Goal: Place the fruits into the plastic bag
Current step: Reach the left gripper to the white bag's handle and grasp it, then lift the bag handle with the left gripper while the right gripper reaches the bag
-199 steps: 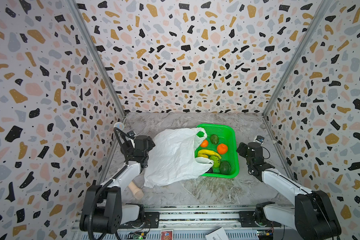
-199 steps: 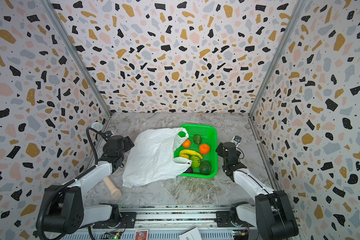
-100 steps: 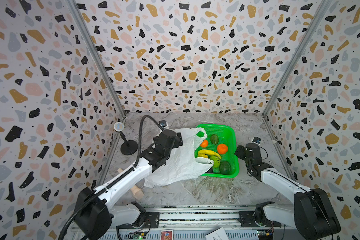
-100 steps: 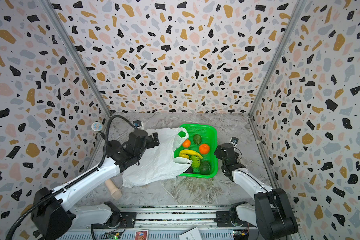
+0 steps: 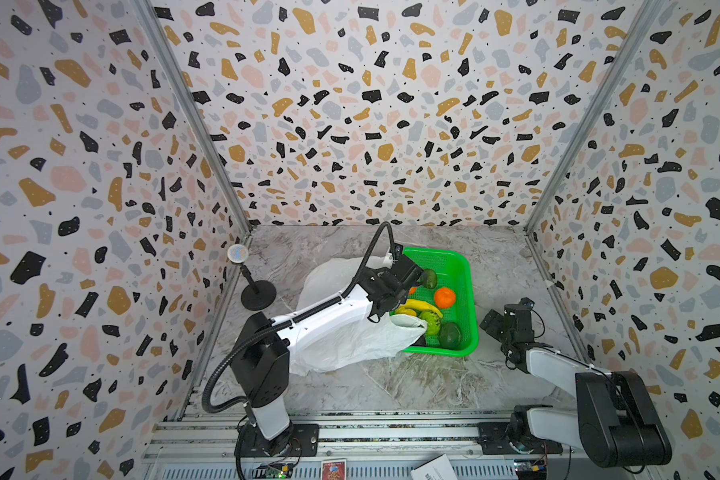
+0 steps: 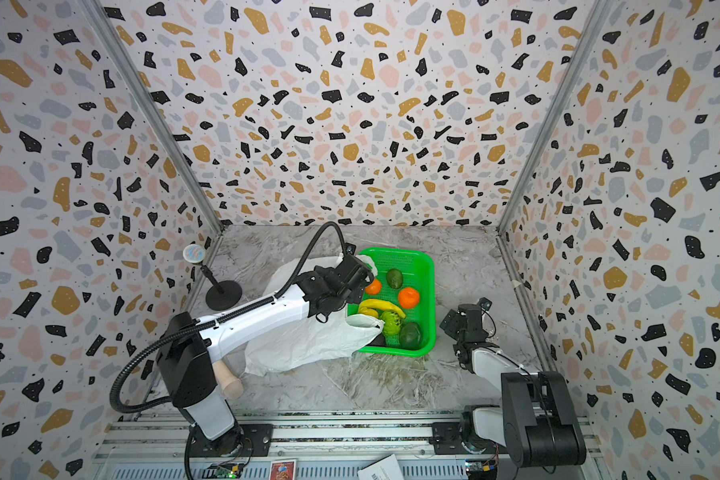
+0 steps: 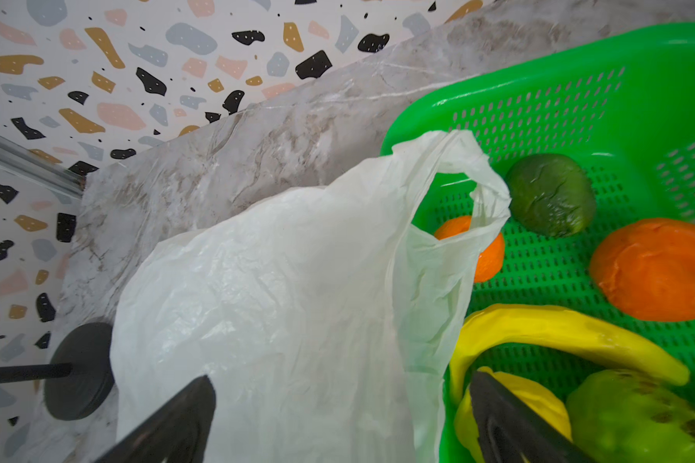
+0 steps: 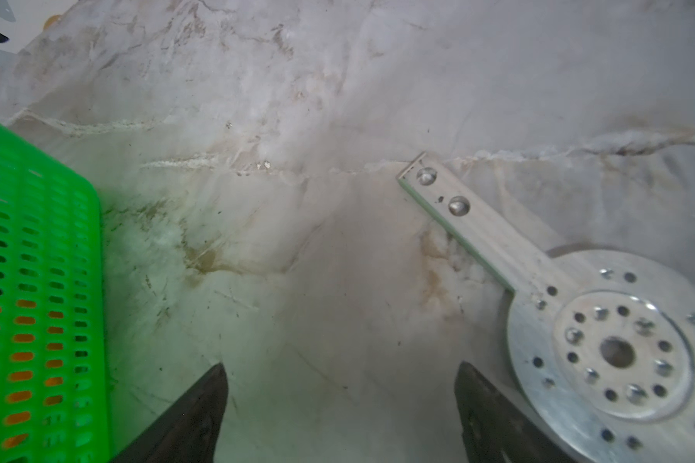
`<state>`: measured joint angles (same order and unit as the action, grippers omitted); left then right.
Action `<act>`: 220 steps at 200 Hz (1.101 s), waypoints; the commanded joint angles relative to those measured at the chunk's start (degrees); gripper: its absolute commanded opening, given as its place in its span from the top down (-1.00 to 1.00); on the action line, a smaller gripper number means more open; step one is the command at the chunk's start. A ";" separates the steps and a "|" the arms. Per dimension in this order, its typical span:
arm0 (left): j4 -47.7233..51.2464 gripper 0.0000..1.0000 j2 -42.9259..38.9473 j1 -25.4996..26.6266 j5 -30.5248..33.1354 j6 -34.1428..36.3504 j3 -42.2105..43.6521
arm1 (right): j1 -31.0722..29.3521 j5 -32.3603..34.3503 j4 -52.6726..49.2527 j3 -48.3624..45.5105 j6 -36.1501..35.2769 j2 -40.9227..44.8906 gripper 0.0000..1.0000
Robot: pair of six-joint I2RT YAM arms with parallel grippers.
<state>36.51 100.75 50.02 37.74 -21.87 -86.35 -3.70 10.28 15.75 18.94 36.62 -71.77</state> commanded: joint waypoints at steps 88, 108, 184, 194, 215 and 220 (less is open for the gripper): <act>13.50 -0.86 6.47 0.70 2.15 1.97 -7.17 | 0.28 -2.54 3.30 -0.73 1.00 0.52 -0.77; 15.09 -0.79 6.74 0.70 2.60 2.21 -6.80 | 0.21 -2.71 3.37 -0.72 0.98 0.36 -0.77; 15.46 0.29 5.11 0.17 2.67 1.87 -3.88 | 0.23 -3.00 3.72 -0.97 0.73 0.74 -0.77; 14.85 0.54 4.76 -0.78 1.11 1.79 -3.51 | 0.24 -2.99 3.67 -1.00 0.60 0.97 -0.77; 12.17 0.94 2.29 -4.02 -4.62 1.14 -2.31 | 0.21 -2.58 1.12 0.29 -0.26 2.15 -0.77; 11.16 0.99 1.25 -4.96 -6.23 1.12 -1.98 | 0.19 -2.38 -0.19 1.03 -0.35 2.71 -0.76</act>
<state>50.35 106.56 48.88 37.43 -20.32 -89.69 -3.60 7.22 19.16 18.24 37.15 -71.48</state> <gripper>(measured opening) 0.060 0.884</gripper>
